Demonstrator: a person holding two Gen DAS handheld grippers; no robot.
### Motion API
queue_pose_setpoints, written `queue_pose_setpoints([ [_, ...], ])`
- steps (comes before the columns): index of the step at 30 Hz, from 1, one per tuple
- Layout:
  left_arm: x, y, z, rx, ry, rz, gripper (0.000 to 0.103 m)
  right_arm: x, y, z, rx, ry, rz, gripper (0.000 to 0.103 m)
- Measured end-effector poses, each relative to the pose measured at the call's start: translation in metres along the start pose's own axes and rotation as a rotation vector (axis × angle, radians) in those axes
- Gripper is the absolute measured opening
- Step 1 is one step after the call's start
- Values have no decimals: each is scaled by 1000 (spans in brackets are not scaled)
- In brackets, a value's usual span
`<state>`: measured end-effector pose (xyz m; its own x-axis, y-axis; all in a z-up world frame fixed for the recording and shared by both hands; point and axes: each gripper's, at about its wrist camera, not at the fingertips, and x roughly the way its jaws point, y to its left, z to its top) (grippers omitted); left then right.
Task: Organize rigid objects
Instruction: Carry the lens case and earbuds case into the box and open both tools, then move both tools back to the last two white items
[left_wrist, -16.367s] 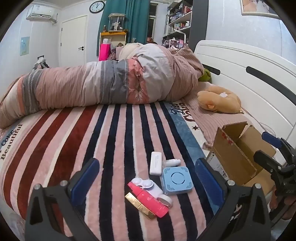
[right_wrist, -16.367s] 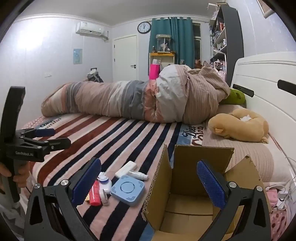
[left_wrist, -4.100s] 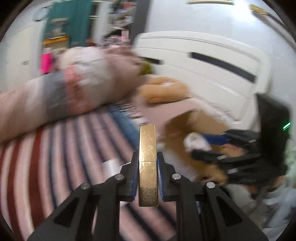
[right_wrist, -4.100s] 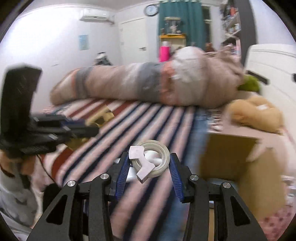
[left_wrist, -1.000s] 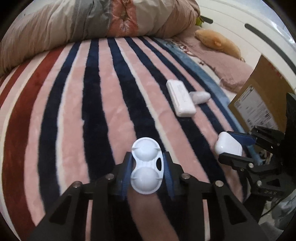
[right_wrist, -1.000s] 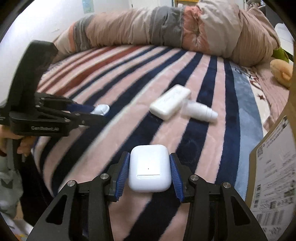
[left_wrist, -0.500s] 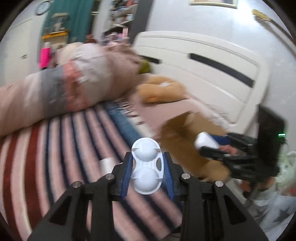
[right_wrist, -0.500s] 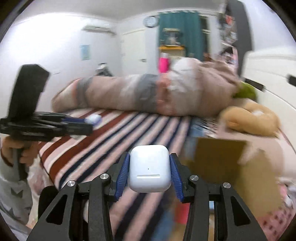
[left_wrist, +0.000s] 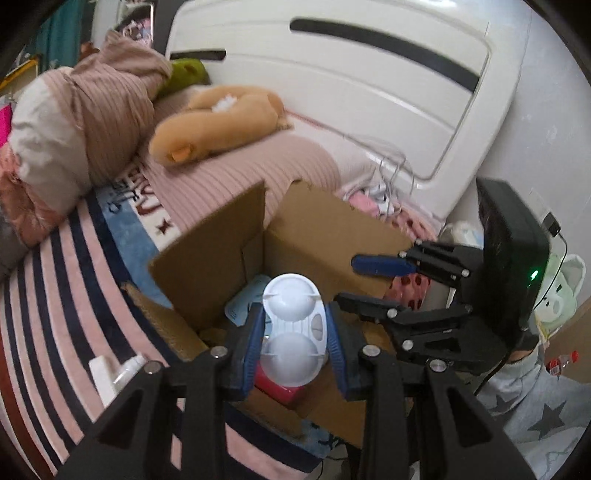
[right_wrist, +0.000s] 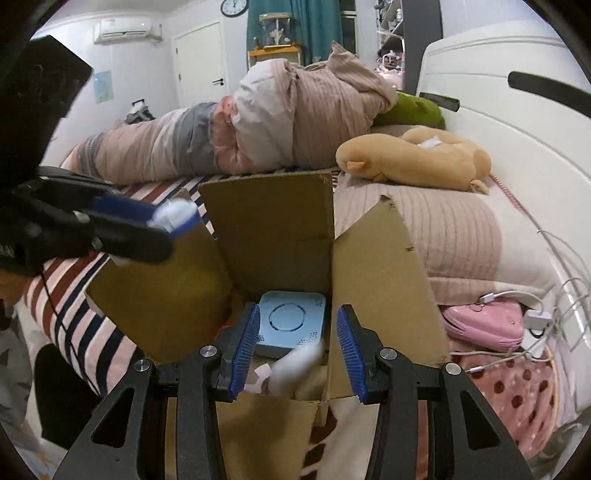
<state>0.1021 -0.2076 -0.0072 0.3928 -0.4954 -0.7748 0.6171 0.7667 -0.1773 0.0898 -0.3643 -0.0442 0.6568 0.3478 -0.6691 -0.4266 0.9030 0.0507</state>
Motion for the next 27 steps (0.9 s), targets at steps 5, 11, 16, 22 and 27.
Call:
queue_pose_setpoints([
  [5,14,-5,-4,20,42,1,30,4,-15,-3,43,-16,32,39],
  [11,18,-9,-5,28,56,-16,30,3,-15,-4,38,-24,39,39],
  [16,5,-5,-9,6,36,-19,30,4,-12,-3,39,-12,32,40],
  [22,-38,15,-20,-48,-54,3,41,3,1,2,9,16,13,40],
  [27,-80,42,-38,-85,-134,73,56,-8,24,13,-9,-16,16,40],
])
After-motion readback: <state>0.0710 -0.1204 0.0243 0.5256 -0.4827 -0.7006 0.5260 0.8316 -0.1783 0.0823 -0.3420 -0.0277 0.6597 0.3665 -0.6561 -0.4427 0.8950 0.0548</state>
